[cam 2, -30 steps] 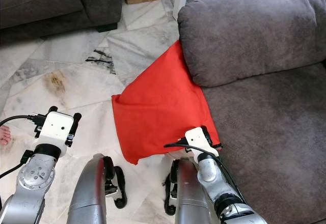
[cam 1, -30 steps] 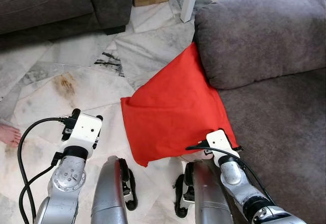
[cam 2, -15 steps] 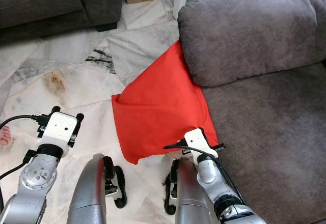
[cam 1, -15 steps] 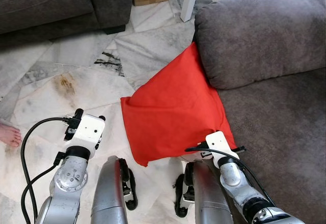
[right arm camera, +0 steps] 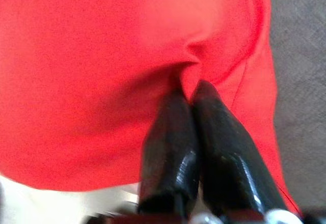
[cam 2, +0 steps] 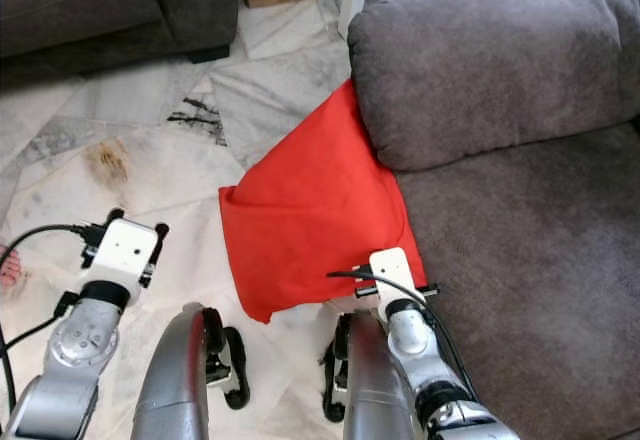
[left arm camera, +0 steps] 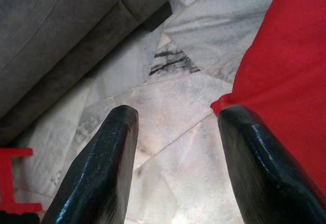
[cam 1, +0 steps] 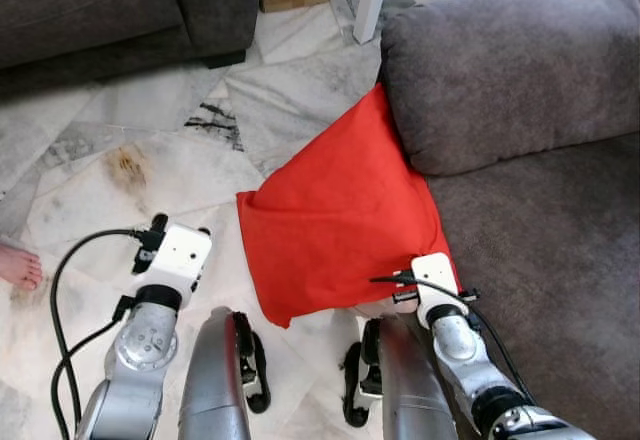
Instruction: Move the pillow to the sofa from floor
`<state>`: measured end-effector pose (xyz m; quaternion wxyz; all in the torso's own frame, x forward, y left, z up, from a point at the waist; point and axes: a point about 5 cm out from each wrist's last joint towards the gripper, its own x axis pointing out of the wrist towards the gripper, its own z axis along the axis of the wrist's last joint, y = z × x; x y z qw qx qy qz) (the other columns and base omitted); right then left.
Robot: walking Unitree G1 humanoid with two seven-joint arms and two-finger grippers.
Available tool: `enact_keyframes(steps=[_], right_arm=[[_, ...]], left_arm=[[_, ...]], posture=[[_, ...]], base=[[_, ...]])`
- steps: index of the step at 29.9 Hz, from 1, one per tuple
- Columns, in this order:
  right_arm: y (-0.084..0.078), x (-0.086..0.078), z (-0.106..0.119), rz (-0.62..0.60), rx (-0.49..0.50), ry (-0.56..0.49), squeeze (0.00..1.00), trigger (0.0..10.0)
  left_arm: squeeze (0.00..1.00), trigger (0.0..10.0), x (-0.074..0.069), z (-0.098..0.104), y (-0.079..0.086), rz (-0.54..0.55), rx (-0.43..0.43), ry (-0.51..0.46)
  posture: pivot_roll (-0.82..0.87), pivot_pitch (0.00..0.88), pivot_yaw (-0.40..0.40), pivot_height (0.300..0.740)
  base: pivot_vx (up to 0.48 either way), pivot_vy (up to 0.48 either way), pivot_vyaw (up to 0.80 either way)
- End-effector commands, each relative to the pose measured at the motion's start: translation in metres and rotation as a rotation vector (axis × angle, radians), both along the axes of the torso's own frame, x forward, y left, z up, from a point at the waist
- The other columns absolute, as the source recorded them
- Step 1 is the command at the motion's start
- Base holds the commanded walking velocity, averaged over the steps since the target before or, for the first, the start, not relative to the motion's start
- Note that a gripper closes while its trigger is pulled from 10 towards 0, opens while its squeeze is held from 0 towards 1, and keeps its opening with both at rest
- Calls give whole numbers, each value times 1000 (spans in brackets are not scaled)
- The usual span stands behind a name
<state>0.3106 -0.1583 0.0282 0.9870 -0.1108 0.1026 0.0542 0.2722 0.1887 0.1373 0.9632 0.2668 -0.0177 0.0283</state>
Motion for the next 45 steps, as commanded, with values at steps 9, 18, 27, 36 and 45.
enact_keyframes(steps=[9,18,27,36,45], right_arm=[[-22,-10,-6,-47,113,15,0,10000],[-35,-7,16,-54,228,-141,0,10000],[-15,-7,45,54,378,-290,0,10000],[12,-20,55,198,469,-298,0,10000],[8,-30,49,137,485,-253,0,10000]], left_arm=[[0,10000,14,-15,3,-1,-55,41],[0,10000,23,-23,6,-15,-60,43],[0,10000,30,-25,9,-26,-94,32],[0,10000,34,-25,10,-29,-172,18],[0,10000,29,-31,4,-93,-208,28]], posture=[[68,317,-58,629],[56,182,-12,629],[22,106,22,629],[14,67,41,629],[17,37,62,629]], base=[[0,0,0],[0,0,0],[0,0,0],[0,0,0],[0,0,0]])
